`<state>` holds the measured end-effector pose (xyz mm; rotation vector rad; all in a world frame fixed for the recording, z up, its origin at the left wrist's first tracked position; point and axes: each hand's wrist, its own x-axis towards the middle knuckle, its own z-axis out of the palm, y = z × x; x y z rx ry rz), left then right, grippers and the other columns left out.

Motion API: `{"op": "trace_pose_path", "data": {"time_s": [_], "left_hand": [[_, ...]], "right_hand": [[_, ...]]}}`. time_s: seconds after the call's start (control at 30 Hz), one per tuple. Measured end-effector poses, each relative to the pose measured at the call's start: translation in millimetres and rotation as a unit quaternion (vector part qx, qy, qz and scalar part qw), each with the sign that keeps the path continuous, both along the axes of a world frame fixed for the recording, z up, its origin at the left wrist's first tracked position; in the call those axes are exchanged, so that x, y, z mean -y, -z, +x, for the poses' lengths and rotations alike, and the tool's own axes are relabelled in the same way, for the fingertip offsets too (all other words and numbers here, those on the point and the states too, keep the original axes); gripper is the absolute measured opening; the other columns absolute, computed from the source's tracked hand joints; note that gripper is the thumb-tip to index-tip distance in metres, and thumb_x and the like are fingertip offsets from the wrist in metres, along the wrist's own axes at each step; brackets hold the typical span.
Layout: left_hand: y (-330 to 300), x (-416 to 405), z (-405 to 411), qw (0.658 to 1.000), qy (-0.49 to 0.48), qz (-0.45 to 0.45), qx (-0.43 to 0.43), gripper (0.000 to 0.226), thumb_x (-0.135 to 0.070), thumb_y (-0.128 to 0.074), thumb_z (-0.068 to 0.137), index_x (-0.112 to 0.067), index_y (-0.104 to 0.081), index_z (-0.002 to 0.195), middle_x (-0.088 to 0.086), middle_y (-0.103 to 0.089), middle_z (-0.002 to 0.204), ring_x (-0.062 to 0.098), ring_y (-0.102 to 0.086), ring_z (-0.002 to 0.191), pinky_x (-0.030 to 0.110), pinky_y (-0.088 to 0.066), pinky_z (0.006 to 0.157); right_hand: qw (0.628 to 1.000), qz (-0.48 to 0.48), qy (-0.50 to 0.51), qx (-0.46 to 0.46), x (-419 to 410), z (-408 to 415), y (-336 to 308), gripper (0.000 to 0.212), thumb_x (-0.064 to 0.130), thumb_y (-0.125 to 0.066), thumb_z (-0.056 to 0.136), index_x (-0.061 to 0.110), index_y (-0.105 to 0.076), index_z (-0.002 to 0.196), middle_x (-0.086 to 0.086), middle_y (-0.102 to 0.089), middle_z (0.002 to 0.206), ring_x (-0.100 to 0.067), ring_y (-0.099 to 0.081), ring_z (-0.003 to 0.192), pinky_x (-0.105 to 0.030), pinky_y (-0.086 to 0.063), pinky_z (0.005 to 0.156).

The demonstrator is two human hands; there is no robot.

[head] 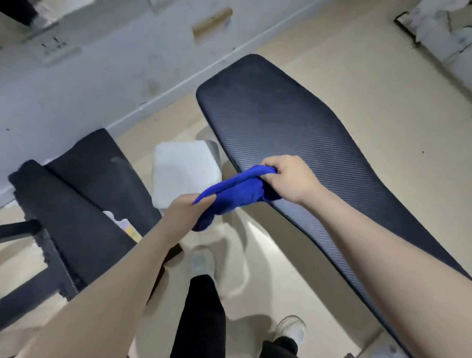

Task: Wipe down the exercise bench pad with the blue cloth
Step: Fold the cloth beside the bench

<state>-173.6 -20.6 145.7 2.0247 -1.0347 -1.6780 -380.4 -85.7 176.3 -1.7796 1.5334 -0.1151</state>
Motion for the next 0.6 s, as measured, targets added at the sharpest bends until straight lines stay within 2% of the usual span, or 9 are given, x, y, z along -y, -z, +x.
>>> {"op": "trace_pose_path", "data": {"time_s": [0.1,0.13,0.23,0.27,0.33,0.4,0.47,0.53,0.6], "left_hand": [[21,25,30,0.985,-0.14,0.091,-0.04,0.03,-0.041,-0.047,0.094,-0.015,-0.061,0.094,0.004,-0.064,0.087,0.023,-0.057,0.076,0.027,-0.044,0.071],[30,33,37,0.969,-0.197,0.114,-0.095,0.029,-0.04,-0.044,0.096,-0.016,-0.061,0.097,0.002,-0.065,0.09,0.02,-0.06,0.081,0.028,-0.046,0.075],[51,55,57,0.878,-0.347,0.11,-0.31,0.034,-0.029,-0.033,0.099,-0.01,-0.06,0.107,0.007,-0.071,0.092,0.022,-0.064,0.087,0.034,-0.05,0.075],[58,62,64,0.853,-0.374,0.097,-0.351,0.04,-0.032,-0.029,0.098,-0.009,-0.06,0.107,0.009,-0.073,0.092,0.025,-0.067,0.087,0.038,-0.05,0.073],[76,73,82,0.829,-0.374,0.081,-0.407,0.062,-0.053,-0.02,0.095,-0.01,-0.062,0.111,0.013,-0.072,0.104,0.03,-0.069,0.093,0.044,-0.052,0.078],[95,85,98,0.841,-0.347,0.091,-0.406,0.082,-0.07,-0.011,0.088,-0.012,-0.059,0.122,0.014,-0.067,0.118,0.029,-0.065,0.104,0.046,-0.049,0.091],[110,91,108,0.875,-0.315,0.098,-0.355,0.07,-0.064,-0.02,0.092,-0.014,-0.056,0.126,0.013,-0.067,0.116,0.028,-0.064,0.103,0.041,-0.046,0.093],[127,96,117,0.881,-0.337,0.095,-0.318,0.045,-0.044,-0.034,0.098,-0.012,-0.057,0.119,0.011,-0.071,0.105,0.026,-0.067,0.091,0.037,-0.05,0.082],[142,100,125,0.869,-0.36,0.086,-0.327,0.036,-0.034,-0.036,0.1,-0.01,-0.06,0.113,0.009,-0.072,0.105,0.022,-0.067,0.096,0.034,-0.051,0.085]], "right_hand": [[0.999,-0.029,-0.011,-0.007,27,47,22,0.019,0.01,-0.05,0.081,0.019,-0.048,0.065,-0.003,-0.053,0.076,-0.028,-0.051,0.08,-0.037,-0.042,0.073],[1.0,-0.027,0.002,0.001,34,63,31,0.023,0.009,-0.049,0.081,0.019,-0.043,0.061,-0.002,-0.05,0.073,-0.028,-0.049,0.076,-0.037,-0.041,0.069],[0.995,0.009,0.061,0.073,49,112,61,0.019,0.009,-0.047,0.082,0.017,-0.045,0.064,-0.004,-0.054,0.068,-0.031,-0.054,0.065,-0.041,-0.045,0.06],[0.995,0.022,0.049,0.086,51,128,72,0.014,0.01,-0.047,0.082,0.015,-0.048,0.069,-0.004,-0.056,0.07,-0.031,-0.055,0.066,-0.041,-0.046,0.061],[0.994,0.042,-0.042,0.094,53,155,93,0.005,0.013,-0.051,0.081,0.011,-0.054,0.084,-0.003,-0.055,0.077,-0.027,-0.053,0.072,-0.039,-0.048,0.064],[0.982,0.055,-0.168,0.062,54,172,111,0.026,0.024,-0.058,0.077,0.015,-0.057,0.102,-0.001,-0.053,0.093,-0.024,-0.052,0.085,-0.037,-0.046,0.077],[0.962,0.048,-0.268,0.005,58,179,125,0.047,0.048,-0.056,0.073,0.026,-0.058,0.114,0.006,-0.052,0.105,-0.02,-0.05,0.096,-0.03,-0.033,0.085],[0.971,0.056,-0.234,0.017,65,184,133,0.057,0.066,-0.039,0.067,0.029,-0.065,0.102,0.01,-0.054,0.1,-0.017,-0.049,0.097,-0.031,-0.034,0.087],[0.992,0.041,-0.112,0.046,73,189,145,0.052,0.064,-0.04,0.071,0.023,-0.063,0.093,0.004,-0.055,0.098,-0.018,-0.05,0.096,-0.033,-0.04,0.089]]}}
